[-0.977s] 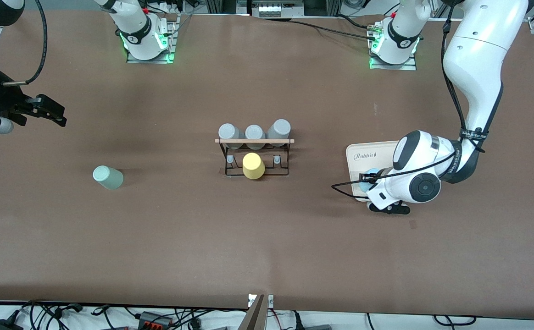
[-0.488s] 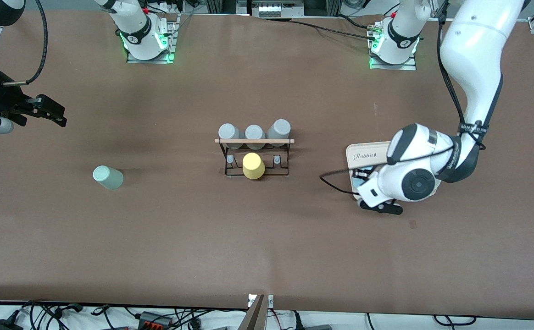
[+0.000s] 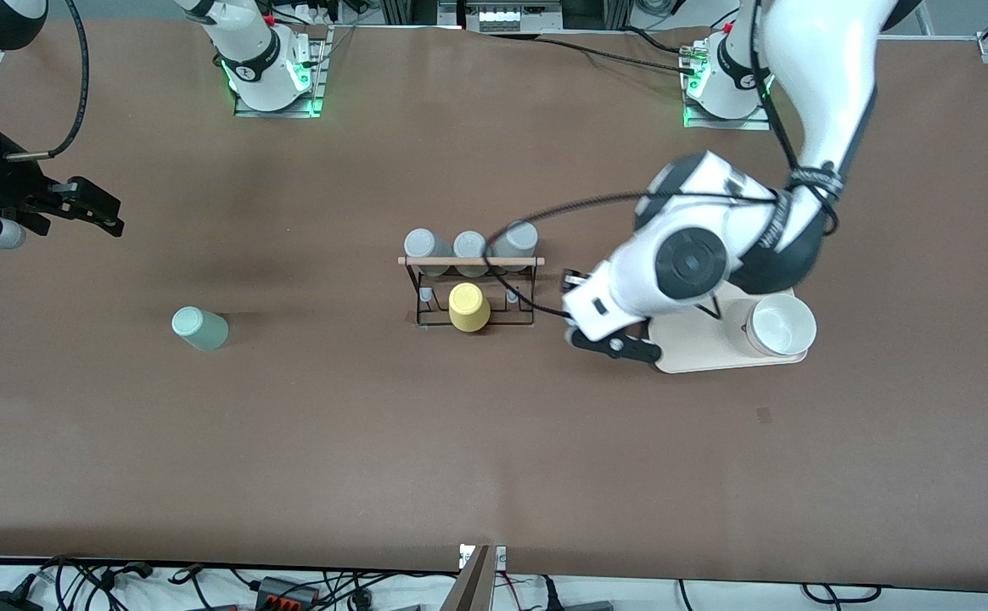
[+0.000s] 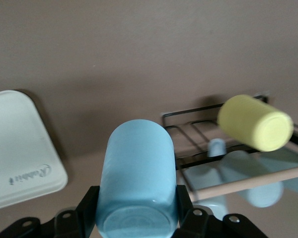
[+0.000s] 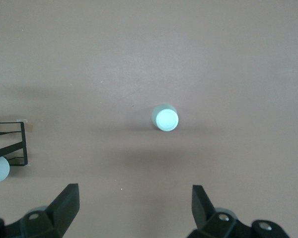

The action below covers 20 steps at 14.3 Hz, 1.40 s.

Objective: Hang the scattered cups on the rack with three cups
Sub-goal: 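Carry the blue cup to the rack while the right gripper reaches the teal cup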

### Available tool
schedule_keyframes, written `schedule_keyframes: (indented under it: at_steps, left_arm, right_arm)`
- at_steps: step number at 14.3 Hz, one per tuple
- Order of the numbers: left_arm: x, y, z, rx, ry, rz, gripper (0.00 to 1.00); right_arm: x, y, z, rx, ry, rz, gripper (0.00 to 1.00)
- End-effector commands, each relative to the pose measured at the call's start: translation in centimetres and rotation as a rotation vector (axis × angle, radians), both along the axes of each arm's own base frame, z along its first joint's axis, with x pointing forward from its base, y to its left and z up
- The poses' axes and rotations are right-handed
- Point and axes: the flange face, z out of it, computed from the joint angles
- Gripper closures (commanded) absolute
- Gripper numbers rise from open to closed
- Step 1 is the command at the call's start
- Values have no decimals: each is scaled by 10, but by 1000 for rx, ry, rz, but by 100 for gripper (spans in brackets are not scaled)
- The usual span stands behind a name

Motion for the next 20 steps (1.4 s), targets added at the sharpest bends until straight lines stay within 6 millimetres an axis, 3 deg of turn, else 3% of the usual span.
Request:
schedule_keyframes:
  at_steps: [1, 4, 9, 13, 16, 17, 18, 19, 20]
  left_arm:
    - [7, -26, 6, -42, -26, 89, 99]
    - [-10, -56, -7, -25, -5, 130, 99]
    - [-20, -74, -32, -10, 29, 101, 99]
    - [-19, -83, -47, -30, 11, 105, 97]
    - [-24, -95, -69, -24, 21, 89, 86]
    - [-23, -93, -71, -21, 20, 90, 75]
    - [-18, -85, -71, -16, 15, 91, 30]
    - [-18, -83, -77, 2, 10, 81, 0]
    - [-18, -83, -74, 15, -9, 74, 0]
  right_arm:
    - [2, 2, 1, 4, -6, -13, 0]
    - [2, -1, -2, 6, 0, -21, 0]
    - [23, -27, -66, 4, 105, -40, 0]
    - [41, -38, -147, -7, 142, 2, 0]
    - [40, -49, -215, -11, 128, 18, 0]
    - [38, -50, -238, -8, 119, 45, 0]
    - [36, -56, -258, -5, 94, 64, 0]
    - [33, -61, -274, -3, 76, 77, 0]
    - [32, -61, -287, -1, 68, 91, 0]
